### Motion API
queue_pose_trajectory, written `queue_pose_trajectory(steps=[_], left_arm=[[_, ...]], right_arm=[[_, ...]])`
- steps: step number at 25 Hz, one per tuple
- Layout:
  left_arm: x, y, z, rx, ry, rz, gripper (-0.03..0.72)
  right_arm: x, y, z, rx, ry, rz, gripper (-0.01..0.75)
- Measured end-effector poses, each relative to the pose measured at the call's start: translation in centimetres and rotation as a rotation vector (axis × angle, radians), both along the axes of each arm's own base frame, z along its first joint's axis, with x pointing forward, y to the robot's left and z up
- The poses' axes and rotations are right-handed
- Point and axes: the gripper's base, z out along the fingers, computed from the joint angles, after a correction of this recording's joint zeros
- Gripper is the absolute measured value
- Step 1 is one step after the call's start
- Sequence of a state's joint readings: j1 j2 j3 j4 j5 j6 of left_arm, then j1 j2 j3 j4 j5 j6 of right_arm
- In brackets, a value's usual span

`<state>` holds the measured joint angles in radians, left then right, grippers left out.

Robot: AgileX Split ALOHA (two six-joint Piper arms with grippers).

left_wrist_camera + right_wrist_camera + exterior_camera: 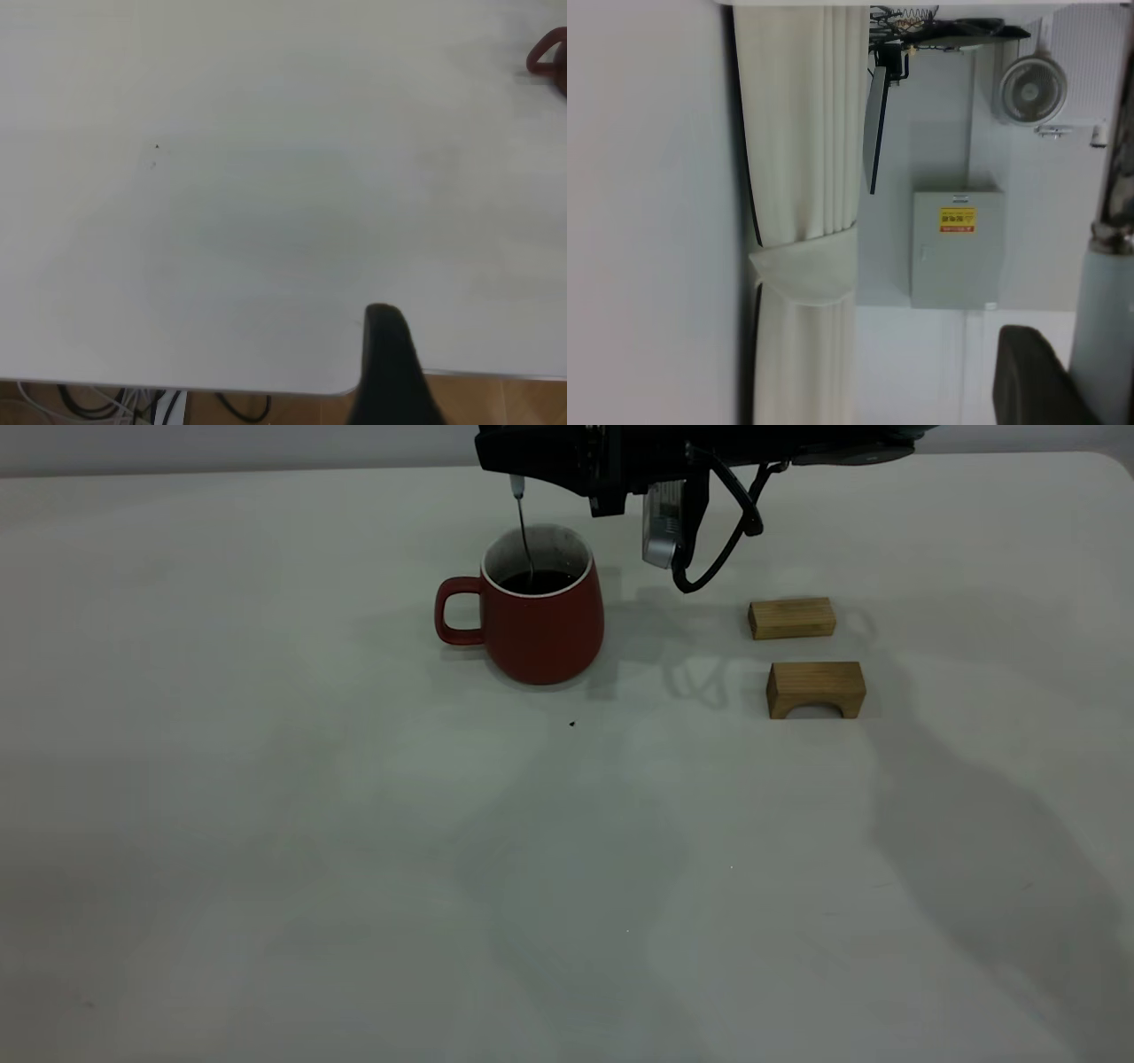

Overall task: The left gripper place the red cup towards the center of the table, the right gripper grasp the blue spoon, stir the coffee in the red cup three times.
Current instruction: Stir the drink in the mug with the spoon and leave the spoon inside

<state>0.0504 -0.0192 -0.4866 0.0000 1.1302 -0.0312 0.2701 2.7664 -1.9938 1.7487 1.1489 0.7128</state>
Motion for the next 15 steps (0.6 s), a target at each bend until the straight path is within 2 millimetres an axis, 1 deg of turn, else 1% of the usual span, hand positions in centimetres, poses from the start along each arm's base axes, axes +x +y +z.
queue_pose_trajectory(steps=[2, 6, 8, 9, 11, 15], left_arm=[[0.0, 0.0, 0.0, 0.0, 0.0, 0.0, 0.555], [0.0, 0.0, 0.0, 0.0, 0.0, 0.0, 0.555], [0.0, 0.0, 0.0, 0.0, 0.0, 0.0, 0.555], [0.0, 0.0, 0.0, 0.0, 0.0, 0.0, 0.555], [0.0, 0.0, 0.0, 0.0, 0.0, 0.0, 0.555], [0.0, 0.0, 0.0, 0.0, 0.0, 0.0, 0.555]], right_arm=[[0.0, 0.0, 0.0, -0.016, -0.067, 0.015, 0.256], [-0.1, 0.0, -0.1, -0.052, -0.275, 0.052, 0.426], [-0.2, 0.0, -0.1, -0.074, -0.386, 0.073, 0.483], [-0.2, 0.0, 0.1, -0.087, -0.449, 0.087, 0.503], [-0.3, 0.0, 0.6, -0.132, -0.583, 0.145, 0.519], [-0.8, -0.1, 3.0, -0.236, -0.82, 0.312, 0.525]])
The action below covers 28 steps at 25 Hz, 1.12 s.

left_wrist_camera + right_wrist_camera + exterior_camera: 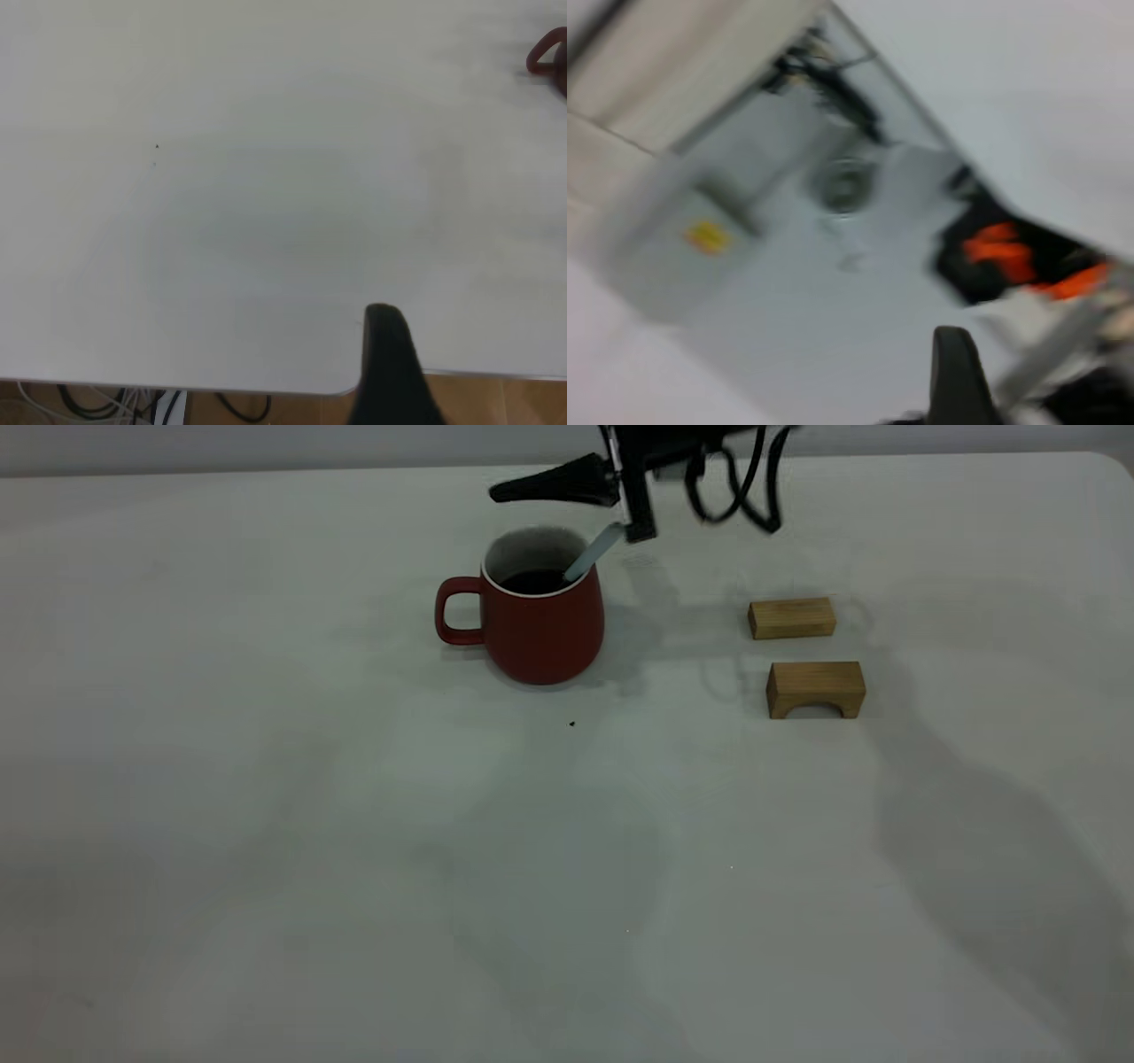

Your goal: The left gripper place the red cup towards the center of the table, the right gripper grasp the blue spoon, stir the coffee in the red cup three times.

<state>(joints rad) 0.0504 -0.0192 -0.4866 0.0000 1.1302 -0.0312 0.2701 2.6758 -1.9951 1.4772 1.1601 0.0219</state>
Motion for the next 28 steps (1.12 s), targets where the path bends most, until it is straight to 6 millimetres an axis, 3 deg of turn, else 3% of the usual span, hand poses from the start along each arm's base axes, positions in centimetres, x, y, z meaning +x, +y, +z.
queue_pose_trajectory(steps=[4, 10, 16, 20, 24, 28], left_arm=[[0.0, 0.0, 0.0, 0.0, 0.0, 0.0, 0.555], [0.0, 0.0, 0.0, 0.0, 0.0, 0.0, 0.555], [0.0, 0.0, 0.0, 0.0, 0.0, 0.0, 0.555], [0.0, 0.0, 0.0, 0.0, 0.0, 0.0, 0.555], [0.0, 0.0, 0.0, 0.0, 0.0, 0.0, 0.555], [0.0, 0.0, 0.0, 0.0, 0.0, 0.0, 0.555]], right_arm=[[-0.6, -0.6, 2.2, -0.17, -0.154, 0.146, 0.513], [-0.7, -2.4, 6.5, -0.484, -0.417, 0.285, 0.418], [-1.9, -5.5, 14.2, -0.832, -0.724, 0.508, 0.312], [-3.7, -8.4, 21.0, -1.104, -0.863, 0.576, 0.246], [-7.1, -11.0, 27.1, -1.304, -0.925, 0.516, 0.222], [-10.8, -13.0, 30.8, -1.409, -0.923, 0.426, 0.222]])
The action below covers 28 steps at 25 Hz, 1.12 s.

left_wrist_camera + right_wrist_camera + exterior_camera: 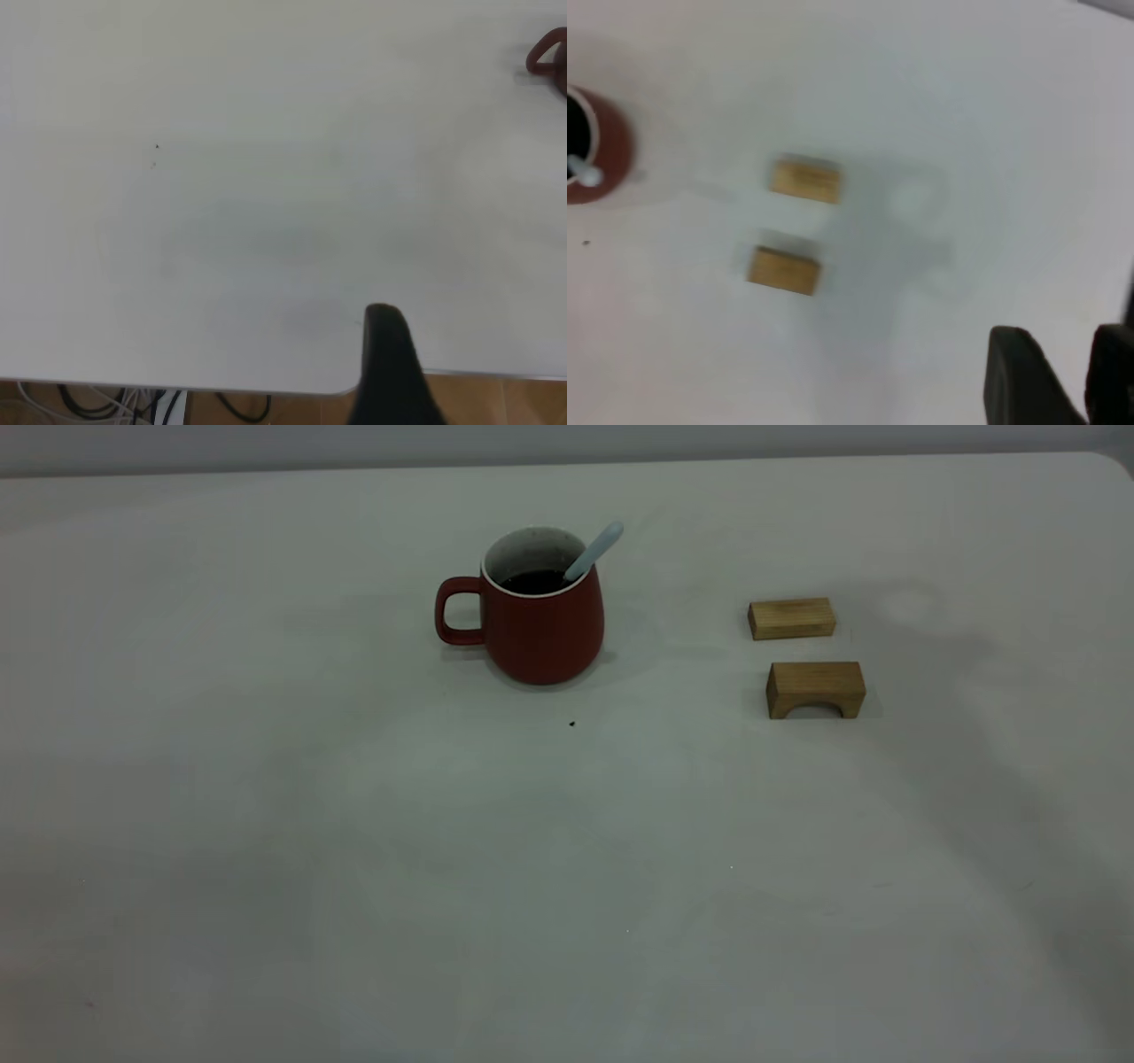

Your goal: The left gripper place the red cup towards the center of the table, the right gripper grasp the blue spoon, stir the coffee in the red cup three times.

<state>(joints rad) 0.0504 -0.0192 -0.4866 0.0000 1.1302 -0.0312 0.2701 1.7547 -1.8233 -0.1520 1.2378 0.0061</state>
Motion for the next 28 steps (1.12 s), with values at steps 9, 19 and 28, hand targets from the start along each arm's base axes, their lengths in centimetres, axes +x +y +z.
queue_pose_trajectory(steps=[9, 19, 28], left_arm=[[0.0, 0.0, 0.0, 0.0, 0.0, 0.0, 0.555], [0.0, 0.0, 0.0, 0.0, 0.0, 0.0, 0.555], [0.0, 0.0, 0.0, 0.0, 0.0, 0.0, 0.555]], right_arm=[[-10.5, -3.0, 3.6, 0.027, -0.077, -0.028, 0.228], [-26.3, -8.4, 1.9, 0.077, -0.235, -0.132, 0.236], [-35.4, -9.2, -3.2, 0.195, -0.403, -0.195, 0.236]])
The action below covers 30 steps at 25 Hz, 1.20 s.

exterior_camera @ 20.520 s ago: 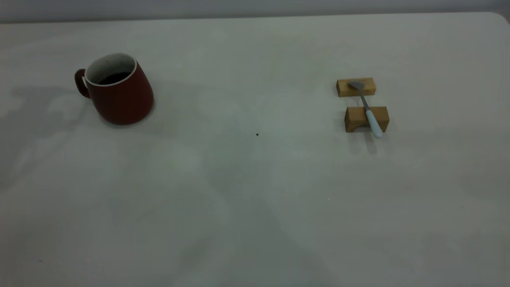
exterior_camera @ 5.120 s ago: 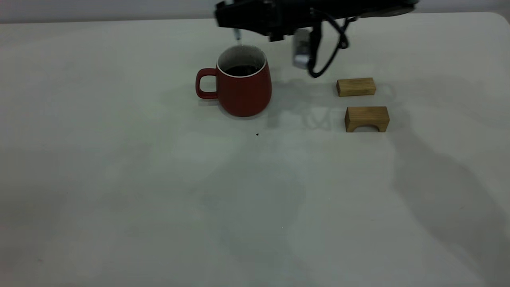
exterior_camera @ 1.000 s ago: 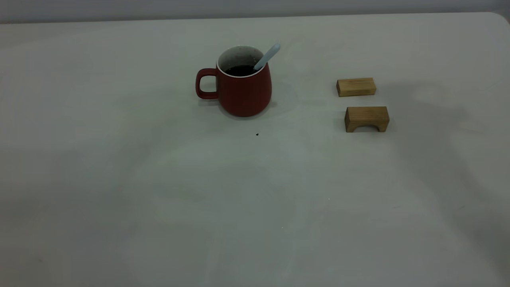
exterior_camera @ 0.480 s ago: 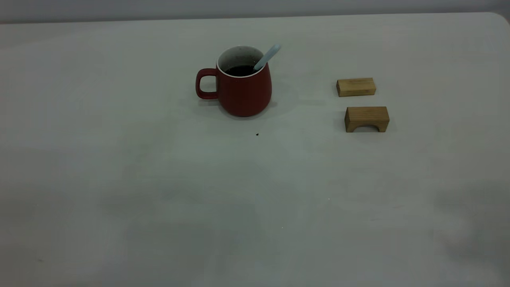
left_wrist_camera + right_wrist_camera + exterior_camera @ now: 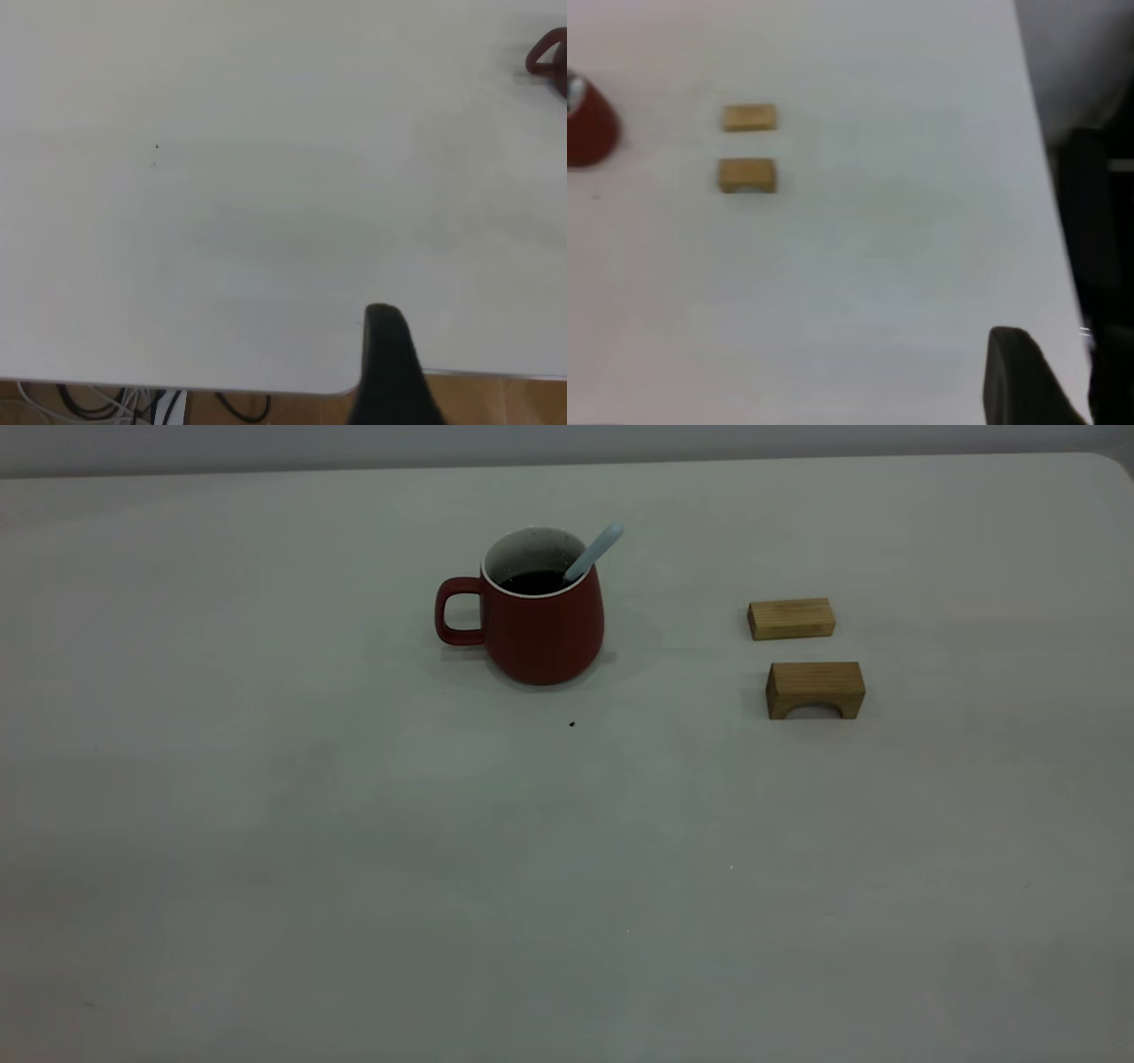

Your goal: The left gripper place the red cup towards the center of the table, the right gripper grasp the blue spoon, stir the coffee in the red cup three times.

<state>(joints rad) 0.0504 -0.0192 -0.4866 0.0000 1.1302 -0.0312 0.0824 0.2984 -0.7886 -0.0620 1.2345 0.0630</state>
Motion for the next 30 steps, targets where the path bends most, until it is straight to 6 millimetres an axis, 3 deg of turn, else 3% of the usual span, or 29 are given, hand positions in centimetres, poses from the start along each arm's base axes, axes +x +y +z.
queue_pose_trajectory(steps=[7, 14, 30], left_arm=[[0.0, 0.0, 0.0, 0.0, 0.0, 0.0, 0.555], [0.0, 0.0, 0.0, 0.0, 0.0, 0.0, 0.555], [0.0, 0.0, 0.0, 0.0, 0.0, 0.0, 0.555]], right_arm=[[-3.3, -0.2, -4.1, 0.014, -0.128, 0.006, 0.236], [-2.0, -0.1, -7.5, -0.009, -0.035, 0.012, 0.236], [-1.4, 0.4, -8.0, 0.037, -0.054, 0.108, 0.237]])
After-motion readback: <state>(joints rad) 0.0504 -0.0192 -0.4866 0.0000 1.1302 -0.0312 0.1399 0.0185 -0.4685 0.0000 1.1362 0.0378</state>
